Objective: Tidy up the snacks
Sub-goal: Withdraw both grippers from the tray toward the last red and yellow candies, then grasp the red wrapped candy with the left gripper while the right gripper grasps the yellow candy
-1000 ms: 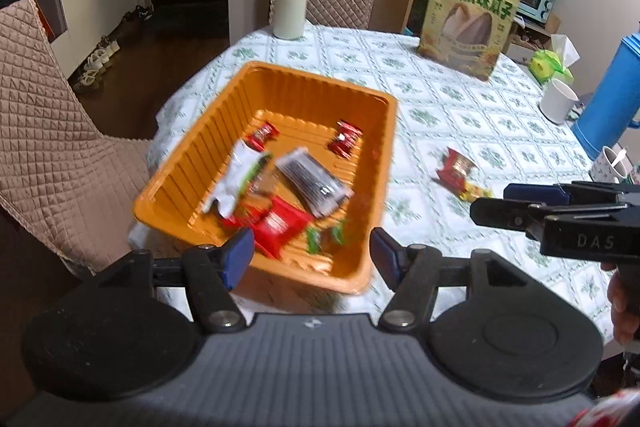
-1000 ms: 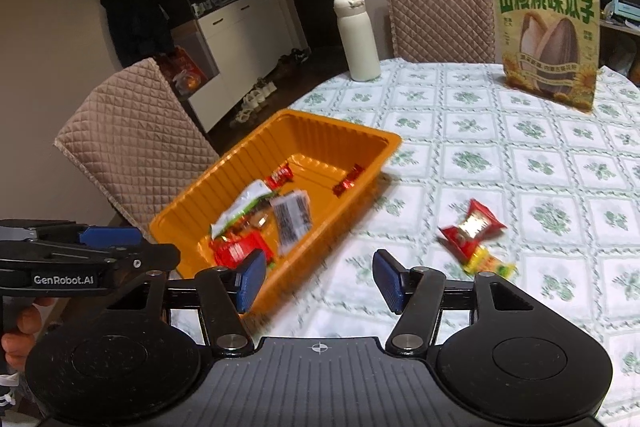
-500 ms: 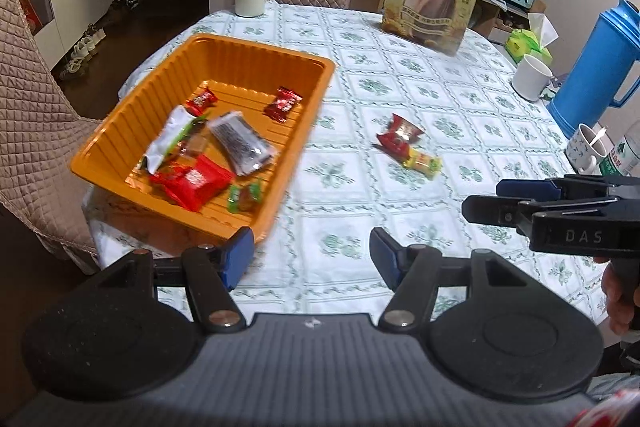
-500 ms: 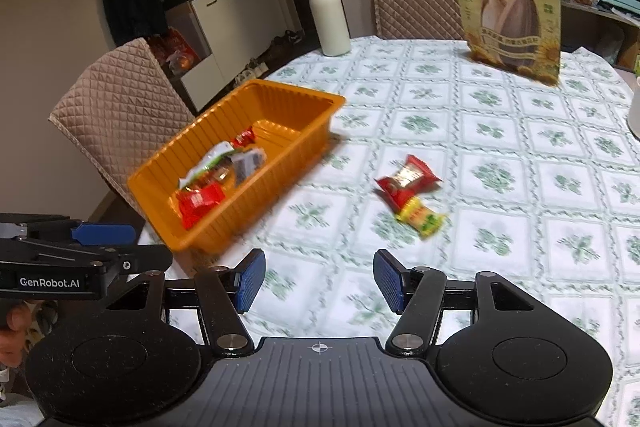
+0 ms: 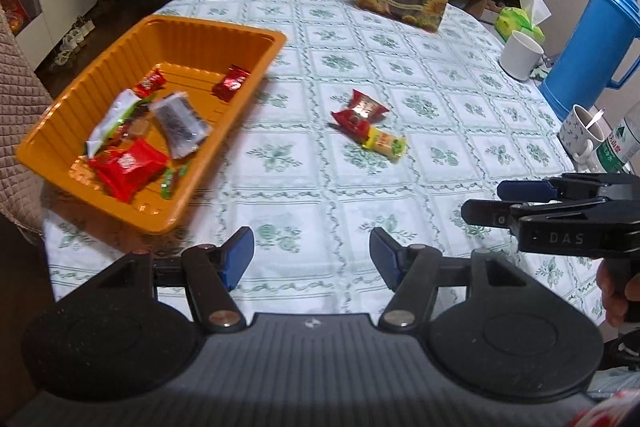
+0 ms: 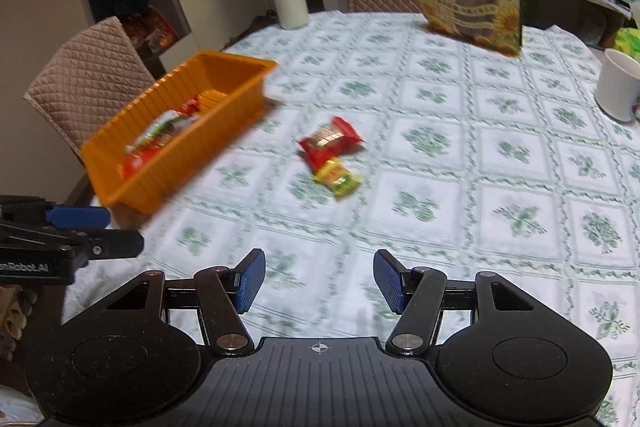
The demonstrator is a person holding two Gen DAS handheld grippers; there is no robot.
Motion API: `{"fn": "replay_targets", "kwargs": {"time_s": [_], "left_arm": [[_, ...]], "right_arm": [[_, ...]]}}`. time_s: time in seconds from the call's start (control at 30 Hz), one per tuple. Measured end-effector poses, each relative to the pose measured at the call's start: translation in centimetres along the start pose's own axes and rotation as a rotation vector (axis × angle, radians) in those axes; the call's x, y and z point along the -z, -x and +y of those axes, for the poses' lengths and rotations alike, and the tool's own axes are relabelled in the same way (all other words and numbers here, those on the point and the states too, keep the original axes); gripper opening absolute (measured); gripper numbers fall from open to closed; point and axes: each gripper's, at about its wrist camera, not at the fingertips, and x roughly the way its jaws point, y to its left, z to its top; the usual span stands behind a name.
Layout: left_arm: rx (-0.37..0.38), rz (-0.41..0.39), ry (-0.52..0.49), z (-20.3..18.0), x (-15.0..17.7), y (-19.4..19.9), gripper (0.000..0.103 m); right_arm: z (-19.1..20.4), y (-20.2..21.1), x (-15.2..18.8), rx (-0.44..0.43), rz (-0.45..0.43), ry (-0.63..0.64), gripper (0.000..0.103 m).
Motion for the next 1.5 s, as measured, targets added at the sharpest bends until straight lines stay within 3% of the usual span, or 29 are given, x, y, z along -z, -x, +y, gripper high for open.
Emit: {"fn": "replay_targets", "kwargs": {"time_s": [0.43, 0.77, 1.13, 1.33, 1.5], "left_arm": [[-0.018, -0.002, -0.002, -1.3, -1.4, -2.9, 0.061], [-0.027, -0.021, -0.048, -1.8, -3.5, -5.7, 0.061], [-0.033, 0.009, -0.055, -1.2, -4.8, -8.2, 0.061], [-0.033, 0.024, -0.057, -0.8, -5.0, -8.9, 0.061], [-0.032, 0.032, -0.058, -0.6, -5.2, -9.4, 0.061]], "right_arm": [[-3.3, -2.0, -0.2, 0.008, 0.011, 0.032, 0.060], [-3.8, -4.6, -2.2, -0.067, -0.041, 0.128, 0.060], [-3.6, -7.8, -4.3, -0.116, -0.049, 0.218, 0.059], [-3.0, -9.9, -4.6, -0.111, -0.029, 0.309, 0.049], [-2.7, -11.2, -4.9, -0.112, -0.019, 0.370, 0.045]]}}
